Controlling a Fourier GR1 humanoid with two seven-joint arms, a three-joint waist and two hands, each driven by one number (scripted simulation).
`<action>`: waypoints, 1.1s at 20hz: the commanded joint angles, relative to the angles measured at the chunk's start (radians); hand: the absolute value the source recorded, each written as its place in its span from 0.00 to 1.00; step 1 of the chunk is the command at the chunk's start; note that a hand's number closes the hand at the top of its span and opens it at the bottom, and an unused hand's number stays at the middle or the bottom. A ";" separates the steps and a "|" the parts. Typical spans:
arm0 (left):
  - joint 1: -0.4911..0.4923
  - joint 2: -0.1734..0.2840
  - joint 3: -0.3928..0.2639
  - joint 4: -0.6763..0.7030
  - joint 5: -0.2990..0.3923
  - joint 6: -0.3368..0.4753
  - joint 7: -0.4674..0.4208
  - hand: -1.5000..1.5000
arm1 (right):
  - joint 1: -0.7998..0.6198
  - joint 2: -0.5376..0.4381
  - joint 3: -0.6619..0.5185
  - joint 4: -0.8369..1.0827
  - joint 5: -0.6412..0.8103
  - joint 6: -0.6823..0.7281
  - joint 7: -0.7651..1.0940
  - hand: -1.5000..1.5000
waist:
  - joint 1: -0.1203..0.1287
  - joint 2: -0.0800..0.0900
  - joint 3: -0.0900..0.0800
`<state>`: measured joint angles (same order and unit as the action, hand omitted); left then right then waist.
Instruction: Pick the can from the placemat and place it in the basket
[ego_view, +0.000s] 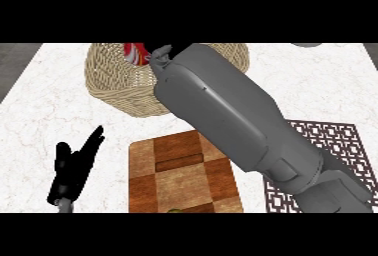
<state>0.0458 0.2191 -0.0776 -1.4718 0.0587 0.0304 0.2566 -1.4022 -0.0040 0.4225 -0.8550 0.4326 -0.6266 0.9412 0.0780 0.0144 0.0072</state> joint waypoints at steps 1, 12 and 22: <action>0.066 0.000 -0.004 0.065 -0.003 -0.016 -0.005 0.50 | 0.034 0.004 0.067 0.037 -0.095 -0.127 -0.020 1.00 | 0.002 0.001 -0.010; 0.052 0.008 0.039 0.082 0.015 -0.024 0.014 0.50 | -0.014 0.004 0.090 0.306 -0.058 -0.035 -0.114 1.00 | -0.039 -0.002 -0.009; 0.104 -0.017 0.049 0.087 0.008 -0.022 -0.049 0.50 | 0.034 -0.007 0.051 0.285 -0.038 -0.111 -0.230 0.00 | -0.059 -0.009 -0.008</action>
<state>0.0994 0.2244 -0.0299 -1.4767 0.0676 0.0104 0.2275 -1.3733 -0.0079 0.5098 -0.5724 0.3893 -0.6897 0.7553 0.0240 -0.0012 0.0131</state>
